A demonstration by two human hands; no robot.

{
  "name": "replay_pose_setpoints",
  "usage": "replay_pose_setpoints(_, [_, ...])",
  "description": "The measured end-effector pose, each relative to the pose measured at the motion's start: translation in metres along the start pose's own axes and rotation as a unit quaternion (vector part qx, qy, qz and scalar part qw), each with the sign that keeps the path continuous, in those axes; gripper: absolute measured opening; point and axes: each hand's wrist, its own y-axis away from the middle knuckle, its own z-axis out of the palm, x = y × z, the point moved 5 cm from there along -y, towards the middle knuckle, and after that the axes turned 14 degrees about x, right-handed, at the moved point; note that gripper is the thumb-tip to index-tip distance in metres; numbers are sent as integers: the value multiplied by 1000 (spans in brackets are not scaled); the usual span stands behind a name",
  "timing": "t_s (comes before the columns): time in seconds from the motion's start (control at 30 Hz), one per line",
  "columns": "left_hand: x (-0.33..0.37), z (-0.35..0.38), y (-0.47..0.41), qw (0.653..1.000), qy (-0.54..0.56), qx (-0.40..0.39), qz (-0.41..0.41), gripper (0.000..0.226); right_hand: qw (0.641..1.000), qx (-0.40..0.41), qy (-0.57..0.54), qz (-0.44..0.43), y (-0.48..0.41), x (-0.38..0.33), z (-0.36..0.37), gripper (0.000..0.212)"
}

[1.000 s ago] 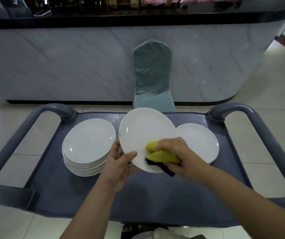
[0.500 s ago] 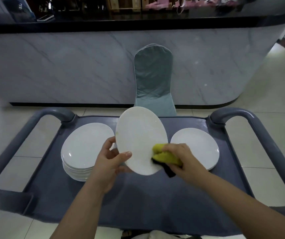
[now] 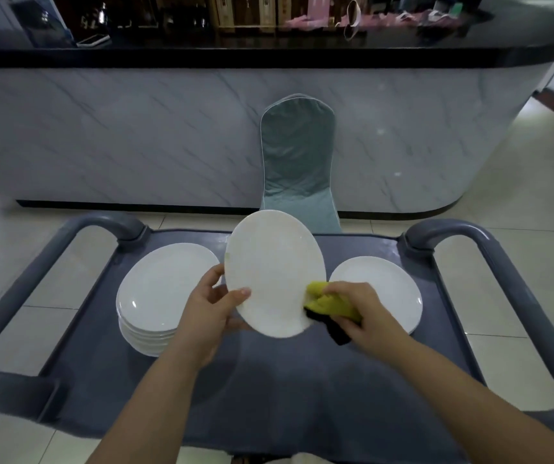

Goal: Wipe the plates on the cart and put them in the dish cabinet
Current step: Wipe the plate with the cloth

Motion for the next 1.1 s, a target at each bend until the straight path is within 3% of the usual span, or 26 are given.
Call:
replay_pose_setpoints(0.13, [34,-2,-11,982,-155,29,101,18,991,104,-7,83,-32,7,-33,65])
replay_pose_setpoints(0.23, [55,14,-16,910,-351,41,218,19,993,110,-43,9,-60,-30,-40,61])
replay_pose_setpoints(0.33, [55,37,-10,837,-459,-5,299,21,996,79,-31,-33,-70,-54,-35,64])
replay_pose_setpoints(0.43, [50,44,-3,816,-461,-14,349,23,999,28,-2,-35,-62,-55,-25,66])
replay_pose_setpoints(0.53, [46,43,1,801,-439,-15,406,26,999,38,-5,-21,-56,-58,-23,65])
replay_pose_setpoints(0.6, [46,42,4,775,-423,-18,469,29,999,26,-13,-24,-60,-63,-24,61])
replay_pose_setpoints(0.73, [53,36,5,710,-423,3,563,30,996,-90,-17,3,-70,-62,-25,66])
replay_pose_setpoints(0.87, [60,33,5,719,-394,9,573,28,997,-72,-14,-3,-68,-71,-26,66])
replay_pose_setpoints(0.97, [58,40,15,690,-383,-28,613,22,996,-82,13,-32,-68,-85,-11,59])
replay_pose_setpoints(1.1, [60,35,21,670,-372,-31,642,17,990,-141,3,24,-65,-88,4,72])
